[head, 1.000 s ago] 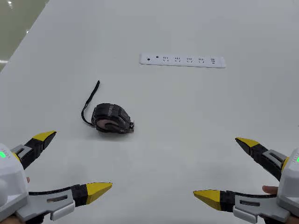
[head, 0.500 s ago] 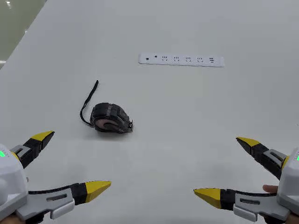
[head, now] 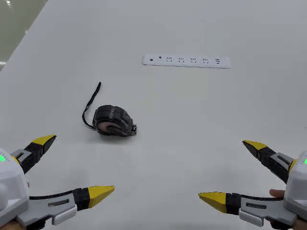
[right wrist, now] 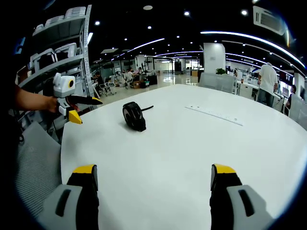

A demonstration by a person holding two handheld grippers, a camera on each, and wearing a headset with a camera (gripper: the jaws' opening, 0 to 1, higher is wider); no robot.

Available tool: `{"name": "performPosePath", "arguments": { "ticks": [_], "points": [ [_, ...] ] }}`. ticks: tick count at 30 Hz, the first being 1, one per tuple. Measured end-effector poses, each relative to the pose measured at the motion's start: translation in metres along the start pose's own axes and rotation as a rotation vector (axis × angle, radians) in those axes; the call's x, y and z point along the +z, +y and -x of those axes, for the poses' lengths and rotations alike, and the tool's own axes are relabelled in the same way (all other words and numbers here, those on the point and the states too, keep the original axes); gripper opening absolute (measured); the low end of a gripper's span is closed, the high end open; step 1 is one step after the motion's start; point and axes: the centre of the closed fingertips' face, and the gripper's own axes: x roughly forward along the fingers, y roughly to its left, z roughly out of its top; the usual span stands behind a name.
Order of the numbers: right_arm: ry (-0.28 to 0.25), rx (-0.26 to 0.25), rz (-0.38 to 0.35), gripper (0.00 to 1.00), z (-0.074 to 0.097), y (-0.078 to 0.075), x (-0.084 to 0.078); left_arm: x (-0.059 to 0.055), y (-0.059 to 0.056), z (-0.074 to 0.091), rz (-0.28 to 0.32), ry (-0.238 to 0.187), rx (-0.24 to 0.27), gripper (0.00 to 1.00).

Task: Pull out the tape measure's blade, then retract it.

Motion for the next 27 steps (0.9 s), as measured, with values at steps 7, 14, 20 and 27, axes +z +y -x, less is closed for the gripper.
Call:
{"name": "performPosePath", "arguments": {
  "ticks": [7, 14, 20, 27],
  "points": [
    [0.011, 0.001, -0.004, 1.0, 0.001, 0.0, -0.003, -0.001, 0.0, 0.0, -0.003, 0.005, 0.003, 1.0],
    [0.006, -0.001, -0.001, 1.0, 0.001, 0.0, -0.001, 0.0, -0.001, -0.001, -0.005, 0.004, 0.0, 1.0],
    [0.013, 0.0, -0.004, 1.0, 0.001, 0.0, -0.003, 0.004, 0.001, -0.001, -0.029, -0.016, 0.011, 1.0],
    [0.016, -0.004, -0.006, 1.0, 0.002, -0.001, -0.004, 0.008, 0.003, 0.001, -0.005, -0.033, 0.017, 1.0]
  ]
}}
